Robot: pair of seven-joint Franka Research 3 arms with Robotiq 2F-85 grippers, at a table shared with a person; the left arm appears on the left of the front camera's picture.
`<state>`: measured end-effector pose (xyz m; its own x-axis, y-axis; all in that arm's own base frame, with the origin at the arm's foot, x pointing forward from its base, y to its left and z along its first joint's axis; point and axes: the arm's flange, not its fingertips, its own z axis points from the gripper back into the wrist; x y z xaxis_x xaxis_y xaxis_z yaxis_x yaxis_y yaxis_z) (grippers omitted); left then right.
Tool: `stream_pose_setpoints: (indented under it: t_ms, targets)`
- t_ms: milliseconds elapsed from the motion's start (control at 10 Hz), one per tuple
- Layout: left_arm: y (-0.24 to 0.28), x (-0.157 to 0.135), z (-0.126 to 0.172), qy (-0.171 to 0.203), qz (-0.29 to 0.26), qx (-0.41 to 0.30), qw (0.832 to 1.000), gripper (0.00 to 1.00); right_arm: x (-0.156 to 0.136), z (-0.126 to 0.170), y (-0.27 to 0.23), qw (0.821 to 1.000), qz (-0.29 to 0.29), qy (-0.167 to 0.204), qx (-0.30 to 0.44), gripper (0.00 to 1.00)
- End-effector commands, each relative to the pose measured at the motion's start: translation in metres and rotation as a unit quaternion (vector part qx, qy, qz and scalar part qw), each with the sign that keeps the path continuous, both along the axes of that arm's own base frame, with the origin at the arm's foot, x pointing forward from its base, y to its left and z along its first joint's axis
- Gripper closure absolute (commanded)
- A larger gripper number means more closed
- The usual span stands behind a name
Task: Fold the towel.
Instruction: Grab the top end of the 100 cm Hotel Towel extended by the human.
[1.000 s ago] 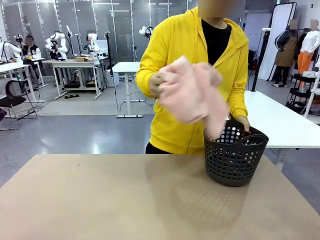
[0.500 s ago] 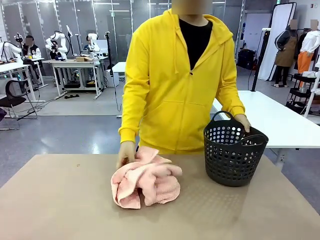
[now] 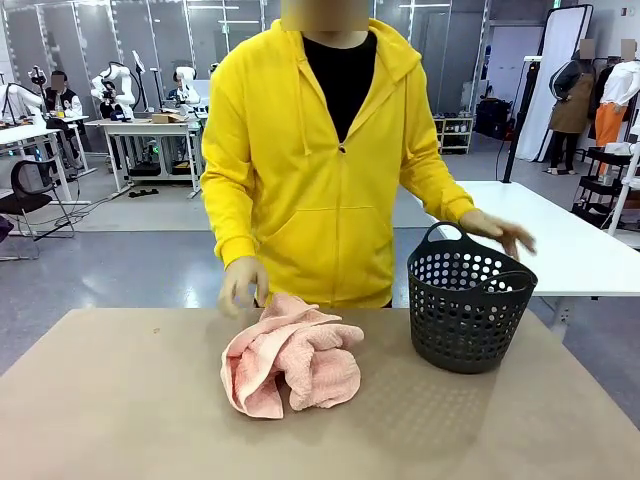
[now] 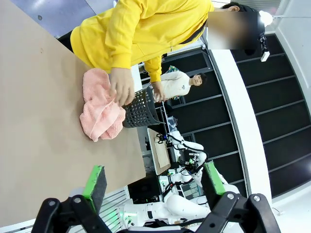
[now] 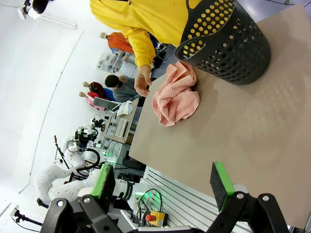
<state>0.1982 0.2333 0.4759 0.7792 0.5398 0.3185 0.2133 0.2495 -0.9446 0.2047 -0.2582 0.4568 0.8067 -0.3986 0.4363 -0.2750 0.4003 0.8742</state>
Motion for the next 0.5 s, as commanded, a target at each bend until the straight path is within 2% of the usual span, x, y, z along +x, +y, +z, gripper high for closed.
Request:
stream_pose_setpoints:
  t_ms: [0, 400]
  targets:
    - [0.0047, 0.0008, 0.0042, -0.005, -0.008, -0.004, 1.000, 0.00, -0.0024, 0.0023, -0.0013, 1.000, 0.000, -0.005, 0.003, 0.00]
    - [0.0047, 0.0008, 0.0042, -0.005, -0.008, -0.004, 1.000, 0.00, -0.0024, 0.0023, -0.0013, 1.000, 0.000, -0.005, 0.003, 0.00]
